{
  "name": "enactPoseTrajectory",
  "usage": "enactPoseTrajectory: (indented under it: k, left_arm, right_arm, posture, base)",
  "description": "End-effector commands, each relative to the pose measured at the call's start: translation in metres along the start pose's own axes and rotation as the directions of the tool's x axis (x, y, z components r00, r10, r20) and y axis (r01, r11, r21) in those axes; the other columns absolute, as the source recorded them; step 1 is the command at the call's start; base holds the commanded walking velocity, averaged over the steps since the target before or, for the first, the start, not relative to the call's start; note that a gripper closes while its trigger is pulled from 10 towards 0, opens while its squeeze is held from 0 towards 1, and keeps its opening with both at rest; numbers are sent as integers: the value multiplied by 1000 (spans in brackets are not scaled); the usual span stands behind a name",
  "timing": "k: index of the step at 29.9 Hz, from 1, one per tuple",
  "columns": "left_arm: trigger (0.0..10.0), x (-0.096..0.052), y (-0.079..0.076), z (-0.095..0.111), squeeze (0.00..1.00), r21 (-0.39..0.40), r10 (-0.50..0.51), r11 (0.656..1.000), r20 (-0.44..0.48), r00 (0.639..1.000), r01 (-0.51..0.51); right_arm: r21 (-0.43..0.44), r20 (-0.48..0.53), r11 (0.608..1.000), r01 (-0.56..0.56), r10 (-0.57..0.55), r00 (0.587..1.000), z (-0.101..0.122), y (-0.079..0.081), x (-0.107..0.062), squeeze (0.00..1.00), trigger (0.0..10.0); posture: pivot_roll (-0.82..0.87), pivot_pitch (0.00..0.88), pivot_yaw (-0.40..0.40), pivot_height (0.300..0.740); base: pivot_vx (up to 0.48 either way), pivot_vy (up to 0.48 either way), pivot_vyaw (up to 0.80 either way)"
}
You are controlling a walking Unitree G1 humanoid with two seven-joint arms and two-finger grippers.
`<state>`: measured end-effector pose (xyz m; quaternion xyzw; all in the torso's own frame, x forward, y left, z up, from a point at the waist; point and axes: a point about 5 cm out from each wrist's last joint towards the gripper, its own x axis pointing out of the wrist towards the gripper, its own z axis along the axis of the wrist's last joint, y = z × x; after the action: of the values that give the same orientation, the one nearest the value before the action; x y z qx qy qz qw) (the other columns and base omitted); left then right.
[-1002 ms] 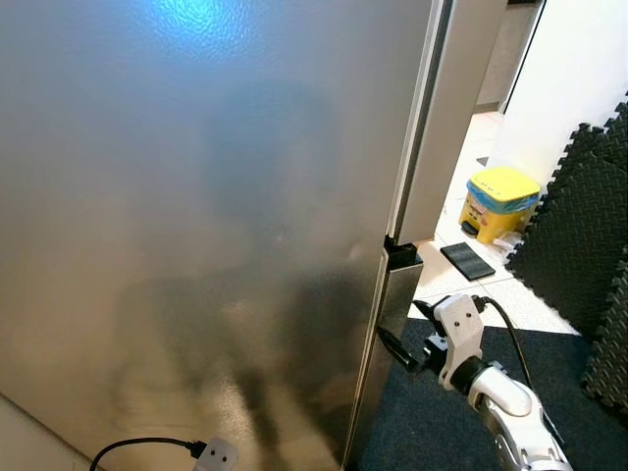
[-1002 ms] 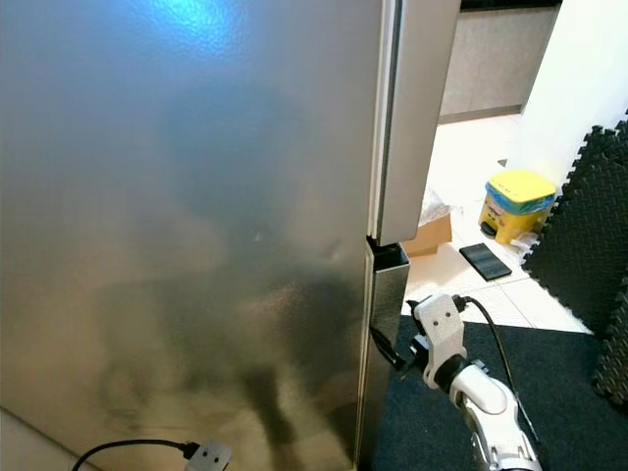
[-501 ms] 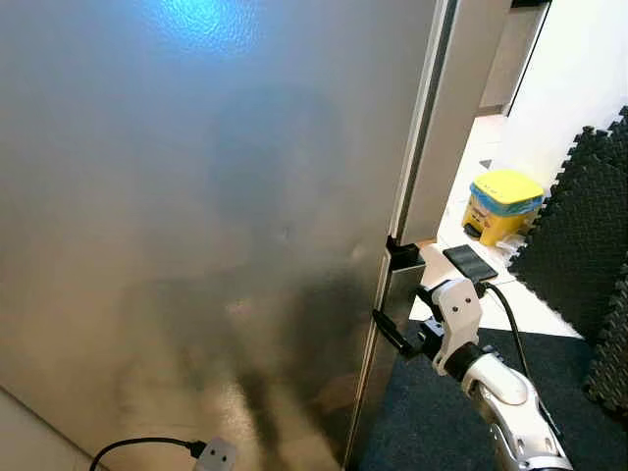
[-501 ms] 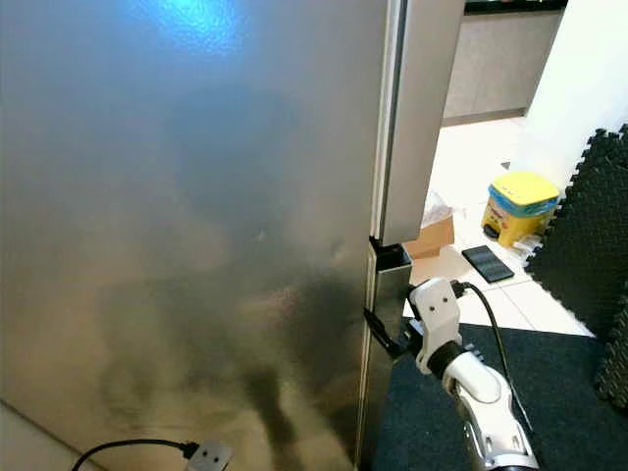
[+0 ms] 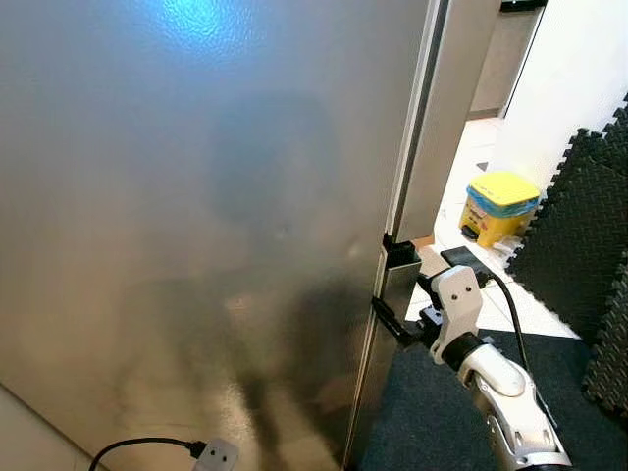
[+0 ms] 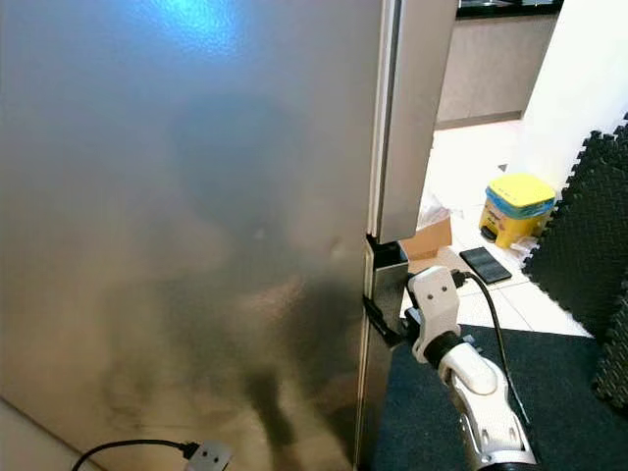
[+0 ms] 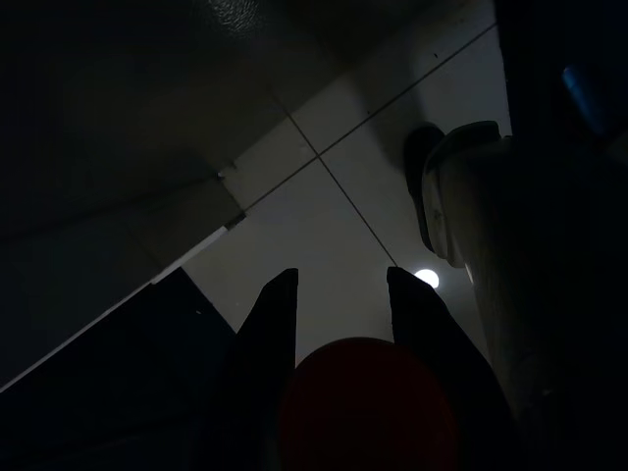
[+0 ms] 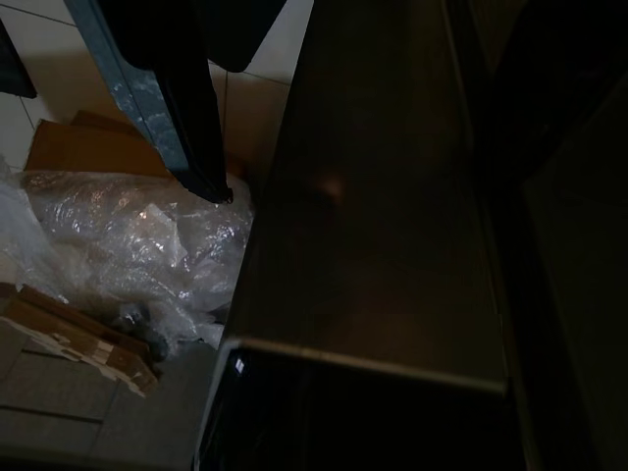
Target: Restocking fridge
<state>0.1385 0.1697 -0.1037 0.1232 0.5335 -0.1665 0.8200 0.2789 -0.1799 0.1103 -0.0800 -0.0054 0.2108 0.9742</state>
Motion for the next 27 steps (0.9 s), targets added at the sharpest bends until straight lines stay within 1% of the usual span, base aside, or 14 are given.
enactPoseTrajectory:
  k: [1,5,9,14,21,27]
  left_arm:
    - [10000,-1,-3,-12,0,0,-17,1000,-44,999,17]
    - [10000,-1,-3,-12,0,-1,-17,1000,-44,999,17]
    - [10000,-1,-3,-12,0,-2,-18,1000,-45,999,18]
    - [10000,-1,-3,-12,0,-2,-20,1000,-45,999,20]
    - [10000,-1,-4,-12,0,2,-21,1000,-46,999,21]
    - [10000,-1,-3,-12,0,6,-21,1000,-46,999,21]
  right_arm:
    - [-18,81,1000,8,-6,997,21,0,8,0,10000]
    - [-27,98,999,38,-35,995,27,-1,12,0,10000]
    - [-28,115,995,98,-94,989,33,-5,16,0,10000]
    - [-40,113,991,124,-119,986,35,-6,18,0,10000]
    - [-54,85,982,184,-179,980,31,-14,17,0,10000]
    - [-74,35,960,270,-268,963,19,-27,12,0,10000]
  posture:
    - [-47,0,30,740]
    - [-47,0,30,740]
    - [-47,0,30,740]
    - [-46,0,24,740]
    - [-47,0,25,740]
    - [-46,0,25,740]
  base:
    - [0,0,0]
    - [0,0,0]
    - [0,0,0]
    - [0,0,0]
    - [0,0,0]
    - [0,0,0]
